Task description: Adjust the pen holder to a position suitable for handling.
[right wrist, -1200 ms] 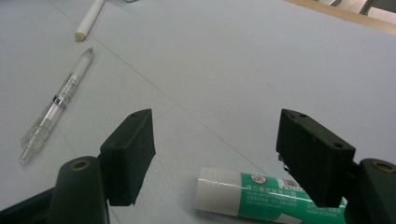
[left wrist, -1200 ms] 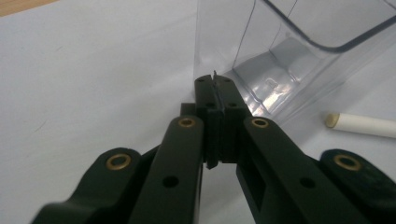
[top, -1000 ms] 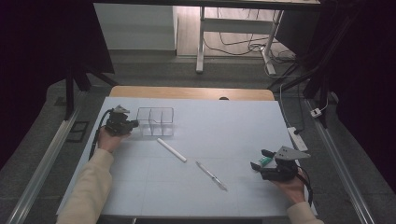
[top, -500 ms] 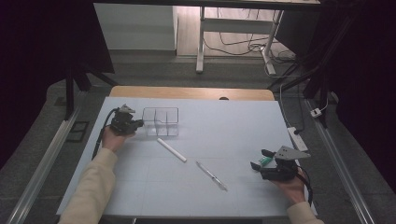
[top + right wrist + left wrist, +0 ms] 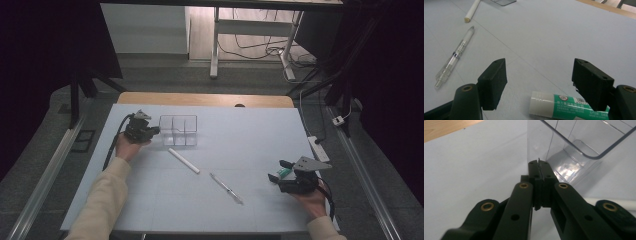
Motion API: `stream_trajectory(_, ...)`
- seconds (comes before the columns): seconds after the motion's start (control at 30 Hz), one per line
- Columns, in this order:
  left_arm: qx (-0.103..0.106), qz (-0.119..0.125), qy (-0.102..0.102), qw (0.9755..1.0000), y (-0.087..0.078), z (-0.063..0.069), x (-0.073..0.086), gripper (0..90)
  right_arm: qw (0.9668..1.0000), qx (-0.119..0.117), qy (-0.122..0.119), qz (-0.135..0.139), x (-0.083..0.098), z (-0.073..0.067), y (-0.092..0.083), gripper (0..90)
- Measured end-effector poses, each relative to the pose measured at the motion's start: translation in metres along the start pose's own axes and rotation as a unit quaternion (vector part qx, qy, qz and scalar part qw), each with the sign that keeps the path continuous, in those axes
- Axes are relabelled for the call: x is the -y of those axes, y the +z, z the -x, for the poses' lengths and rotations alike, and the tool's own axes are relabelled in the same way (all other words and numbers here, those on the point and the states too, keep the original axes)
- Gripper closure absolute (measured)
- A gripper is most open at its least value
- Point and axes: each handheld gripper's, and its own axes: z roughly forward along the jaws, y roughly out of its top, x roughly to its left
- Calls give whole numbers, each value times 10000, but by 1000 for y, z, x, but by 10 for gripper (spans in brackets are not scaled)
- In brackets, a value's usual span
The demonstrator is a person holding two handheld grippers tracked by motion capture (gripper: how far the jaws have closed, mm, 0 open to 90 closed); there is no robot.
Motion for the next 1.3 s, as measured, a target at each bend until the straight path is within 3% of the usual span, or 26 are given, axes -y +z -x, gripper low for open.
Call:
stream_trajectory(0.67, 141, -44, 151, 9998, 14, 16, -14, 890, 10000, 25, -3, -18, 0, 0, 0, 280)
stream_trajectory(1.3, 329, -54, 386, 9987, 32, 42, -32, 889, 10000, -8, 33, 7, 0, 0, 0, 284)
